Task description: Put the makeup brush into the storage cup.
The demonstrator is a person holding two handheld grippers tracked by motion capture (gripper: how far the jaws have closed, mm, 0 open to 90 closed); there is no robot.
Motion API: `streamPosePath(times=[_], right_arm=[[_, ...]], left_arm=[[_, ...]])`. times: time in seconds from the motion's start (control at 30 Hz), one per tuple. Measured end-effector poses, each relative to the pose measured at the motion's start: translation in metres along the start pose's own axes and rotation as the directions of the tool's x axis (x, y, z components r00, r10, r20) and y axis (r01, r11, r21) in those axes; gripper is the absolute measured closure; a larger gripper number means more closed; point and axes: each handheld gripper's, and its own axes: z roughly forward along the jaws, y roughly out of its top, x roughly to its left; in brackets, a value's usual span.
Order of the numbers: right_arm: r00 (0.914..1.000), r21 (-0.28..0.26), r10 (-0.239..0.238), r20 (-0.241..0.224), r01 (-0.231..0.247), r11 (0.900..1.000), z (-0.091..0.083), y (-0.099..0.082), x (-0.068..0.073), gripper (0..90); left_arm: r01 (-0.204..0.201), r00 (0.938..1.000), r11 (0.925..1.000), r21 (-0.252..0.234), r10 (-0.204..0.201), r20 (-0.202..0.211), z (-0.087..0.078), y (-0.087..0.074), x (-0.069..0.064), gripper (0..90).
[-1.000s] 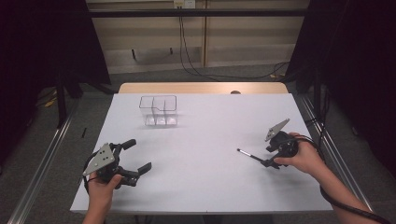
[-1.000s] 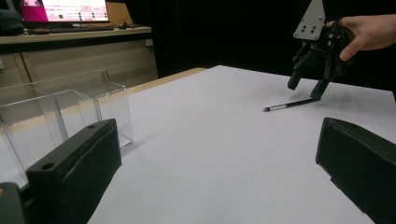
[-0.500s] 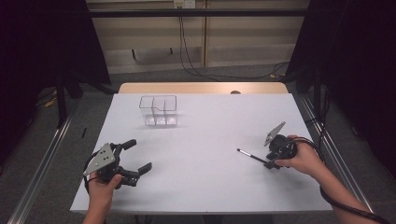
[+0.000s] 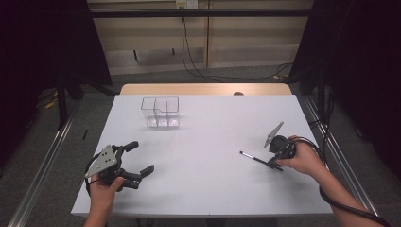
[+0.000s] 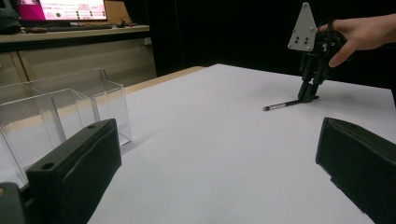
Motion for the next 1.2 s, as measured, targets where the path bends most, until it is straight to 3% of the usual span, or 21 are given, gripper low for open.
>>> streamPosePath(times=[0.37,0.47,0.53,1.2], right_arm=[[0.9999,0.003,0.014,-0.007,-0.013,0.9999,-0.001,0.001,-0.002,84.2],[0.9998,-0.018,0.013,0.014,-0.013,0.9998,-0.002,0.002,-0.001,84.3],[0.9999,-0.03,0.011,0.005,-0.011,0.9995,-0.002,0.004,-0.001,84.3],[0.997,-0.074,-0.077,-0.001,0.077,0.9943,-0.013,0.033,0.017,84.2]], left_arm=[[-0.005,1.0,1.0,0.003,0.005,0.001,0.0,0.001,-0.001,0.0],[-0.008,1.0,0.9999,0.007,0.008,-0.002,0.001,0.001,0.0,0.0],[-0.007,1.0,0.9999,0.008,0.007,-0.001,0.001,0.001,0.0,0.0],[-0.003,0.9999,0.9998,0.017,0.003,0.01,0.007,0.003,-0.002,0.0]])
